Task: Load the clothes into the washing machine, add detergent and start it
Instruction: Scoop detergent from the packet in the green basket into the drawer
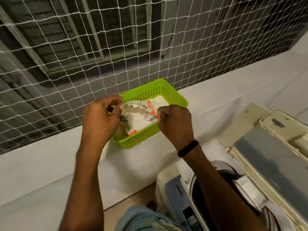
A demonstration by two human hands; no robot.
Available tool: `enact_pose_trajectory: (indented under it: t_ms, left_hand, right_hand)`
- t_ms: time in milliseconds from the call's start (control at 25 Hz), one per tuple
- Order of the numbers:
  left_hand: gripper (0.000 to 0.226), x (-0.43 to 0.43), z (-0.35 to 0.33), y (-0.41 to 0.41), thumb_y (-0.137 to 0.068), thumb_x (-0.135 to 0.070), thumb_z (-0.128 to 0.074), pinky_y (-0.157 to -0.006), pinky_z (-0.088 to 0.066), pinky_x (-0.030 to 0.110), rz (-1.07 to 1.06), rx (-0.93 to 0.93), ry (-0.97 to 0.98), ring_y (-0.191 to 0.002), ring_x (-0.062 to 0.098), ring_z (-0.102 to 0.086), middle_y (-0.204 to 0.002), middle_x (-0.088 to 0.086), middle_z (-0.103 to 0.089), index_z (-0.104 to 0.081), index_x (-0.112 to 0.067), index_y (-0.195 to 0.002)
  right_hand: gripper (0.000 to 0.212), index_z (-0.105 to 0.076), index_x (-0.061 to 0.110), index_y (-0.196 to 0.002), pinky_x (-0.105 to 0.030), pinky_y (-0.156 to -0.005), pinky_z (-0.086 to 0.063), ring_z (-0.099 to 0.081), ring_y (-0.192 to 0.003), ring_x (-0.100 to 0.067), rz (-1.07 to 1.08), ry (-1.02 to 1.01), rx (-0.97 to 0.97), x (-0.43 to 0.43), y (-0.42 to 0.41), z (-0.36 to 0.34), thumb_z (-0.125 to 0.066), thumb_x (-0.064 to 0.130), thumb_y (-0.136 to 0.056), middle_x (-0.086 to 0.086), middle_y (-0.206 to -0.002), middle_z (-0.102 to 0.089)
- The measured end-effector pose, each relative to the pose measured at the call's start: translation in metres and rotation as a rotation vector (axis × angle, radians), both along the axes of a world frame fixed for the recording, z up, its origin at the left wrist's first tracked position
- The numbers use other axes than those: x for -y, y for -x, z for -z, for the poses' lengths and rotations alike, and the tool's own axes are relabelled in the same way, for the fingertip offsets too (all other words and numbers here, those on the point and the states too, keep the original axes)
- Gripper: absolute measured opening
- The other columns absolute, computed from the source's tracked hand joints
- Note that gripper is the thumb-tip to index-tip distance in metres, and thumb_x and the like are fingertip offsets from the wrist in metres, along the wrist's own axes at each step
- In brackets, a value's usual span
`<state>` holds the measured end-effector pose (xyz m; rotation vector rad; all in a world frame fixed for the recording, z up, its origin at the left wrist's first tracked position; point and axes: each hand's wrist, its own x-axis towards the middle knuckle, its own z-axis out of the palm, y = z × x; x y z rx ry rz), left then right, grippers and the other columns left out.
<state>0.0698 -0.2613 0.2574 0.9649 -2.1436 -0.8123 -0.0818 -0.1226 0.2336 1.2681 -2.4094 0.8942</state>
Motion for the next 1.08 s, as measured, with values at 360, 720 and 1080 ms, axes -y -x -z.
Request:
enact_pose_trajectory:
  t_ms: [360, 720, 1080]
  left_hand:
    - [0.021, 0.009, 0.009, 0.000, -0.085, -0.025, -0.073, -0.073, -0.044, 0.021, 0.007, 0.091, -0.005, -0.075, 0.010, -0.065, -0.092, -0.018, -0.071, -0.073, -0.029, -0.105]
    - [0.020, 0.014, 0.014, 0.003, -0.085, -0.027, -0.073, -0.069, -0.043, 0.017, 0.016, 0.099, -0.015, -0.074, 0.008, -0.066, -0.090, -0.019, -0.070, -0.073, -0.031, -0.104]
    - [0.020, 0.014, 0.014, 0.007, -0.085, -0.027, -0.074, -0.068, -0.041, 0.018, 0.016, 0.089, -0.001, -0.072, 0.011, -0.065, -0.089, -0.019, -0.069, -0.073, -0.029, -0.104]
  right_hand:
    - [0.042, -0.076, 0.013, -0.092, -0.034, -0.072, -0.043, -0.061, -0.095, -0.040, 0.112, -0.256, 0.068, 0.047, 0.019, -0.013, -0.041, 0.027, -0.075, -0.014, -0.094, -0.069]
    - [0.048, -0.077, 0.014, -0.078, -0.034, -0.084, -0.056, -0.069, -0.088, -0.018, -0.030, -0.484, 0.604, 0.063, 0.030, -0.011, -0.049, 0.040, -0.048, -0.001, -0.077, -0.075]
    - [0.043, -0.079, 0.011, -0.072, -0.029, -0.066, -0.052, -0.063, -0.074, -0.010, -0.067, -0.441, 0.740, 0.052, 0.044, -0.029, -0.062, 0.035, -0.041, -0.006, -0.090, -0.072]
